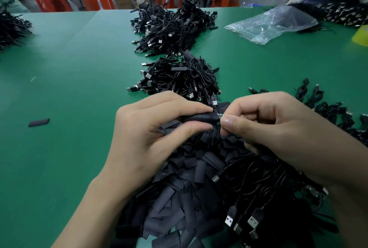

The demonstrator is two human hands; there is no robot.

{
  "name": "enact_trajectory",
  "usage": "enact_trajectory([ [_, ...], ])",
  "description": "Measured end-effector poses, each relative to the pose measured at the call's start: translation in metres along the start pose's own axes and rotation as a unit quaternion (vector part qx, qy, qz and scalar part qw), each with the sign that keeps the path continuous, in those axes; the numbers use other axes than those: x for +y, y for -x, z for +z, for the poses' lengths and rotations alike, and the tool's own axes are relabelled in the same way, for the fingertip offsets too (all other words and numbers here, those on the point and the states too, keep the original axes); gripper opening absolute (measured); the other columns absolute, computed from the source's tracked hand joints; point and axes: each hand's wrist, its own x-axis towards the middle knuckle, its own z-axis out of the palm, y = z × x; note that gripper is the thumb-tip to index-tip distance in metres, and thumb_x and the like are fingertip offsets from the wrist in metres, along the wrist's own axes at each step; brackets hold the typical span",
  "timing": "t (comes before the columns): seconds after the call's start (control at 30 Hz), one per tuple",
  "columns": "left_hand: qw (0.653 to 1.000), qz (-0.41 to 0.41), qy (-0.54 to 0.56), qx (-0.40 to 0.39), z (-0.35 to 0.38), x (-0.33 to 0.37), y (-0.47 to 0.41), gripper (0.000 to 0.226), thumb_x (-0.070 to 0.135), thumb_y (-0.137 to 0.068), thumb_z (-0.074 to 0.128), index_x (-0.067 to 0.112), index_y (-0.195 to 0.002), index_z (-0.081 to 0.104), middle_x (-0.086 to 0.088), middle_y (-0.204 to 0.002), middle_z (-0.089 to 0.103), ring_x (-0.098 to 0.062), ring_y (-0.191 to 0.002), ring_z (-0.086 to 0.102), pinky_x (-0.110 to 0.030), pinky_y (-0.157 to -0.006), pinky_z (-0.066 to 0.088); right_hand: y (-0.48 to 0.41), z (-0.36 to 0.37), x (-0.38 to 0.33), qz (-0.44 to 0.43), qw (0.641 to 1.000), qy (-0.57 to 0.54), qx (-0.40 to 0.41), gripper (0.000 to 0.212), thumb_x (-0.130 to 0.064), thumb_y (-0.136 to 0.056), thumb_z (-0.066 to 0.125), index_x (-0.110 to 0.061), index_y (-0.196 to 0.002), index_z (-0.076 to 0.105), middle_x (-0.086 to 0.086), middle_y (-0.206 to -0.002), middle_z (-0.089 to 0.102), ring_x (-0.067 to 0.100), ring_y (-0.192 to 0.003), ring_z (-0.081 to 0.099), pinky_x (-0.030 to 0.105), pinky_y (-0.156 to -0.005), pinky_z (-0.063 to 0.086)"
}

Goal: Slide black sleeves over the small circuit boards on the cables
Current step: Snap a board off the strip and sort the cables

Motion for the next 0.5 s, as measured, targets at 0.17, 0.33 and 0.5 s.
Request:
enact_trajectory([
  [0.17, 1.0, 0.009, -0.003, -0.011, 0.0009, 0.001, -0.0007, 0.018, 0.019, -0.087, 0.08, 0.011, -0.104, 0.078, 0.006, -0.096, 0.072, -0.006, -0.087, 0.068, -0.019, -0.079, 0.049, -0.001, 0.0008, 0.0026, 0.012, 1.0, -0.007, 0.0, 0.025, -0.041, -0.083, 0.066, -0.02, -0.075, 0.075, 0.008, -0.056, 0.049, 0.019, -0.051, 0.041, 0.02, -0.045, 0.029],
  [0.33, 1.0, 0.008, -0.006, -0.006, -0.0011, -0.0003, -0.0004, 0.018, 0.018, -0.087, 0.08, 0.011, -0.104, 0.078, 0.005, -0.096, 0.073, -0.007, -0.087, 0.068, -0.019, -0.079, 0.049, -0.0004, 0.0022, 0.0023, 0.009, 1.0, -0.024, 0.0, 0.025, -0.044, -0.091, 0.068, -0.024, -0.08, 0.077, 0.007, -0.058, 0.054, 0.016, -0.054, 0.05, 0.019, -0.05, 0.038],
  [0.5, 1.0, -0.007, -0.009, 0.007, -0.0042, -0.0033, -0.0002, 0.019, 0.017, -0.086, 0.083, 0.011, -0.104, 0.079, 0.002, -0.095, 0.075, -0.013, -0.086, 0.07, -0.023, -0.078, 0.052, -0.0006, 0.0023, -0.0002, -0.001, 0.999, -0.03, 0.03, 0.023, -0.042, -0.084, 0.063, -0.023, -0.08, 0.076, 0.0, -0.062, 0.065, 0.011, -0.058, 0.061, 0.017, -0.059, 0.048],
])
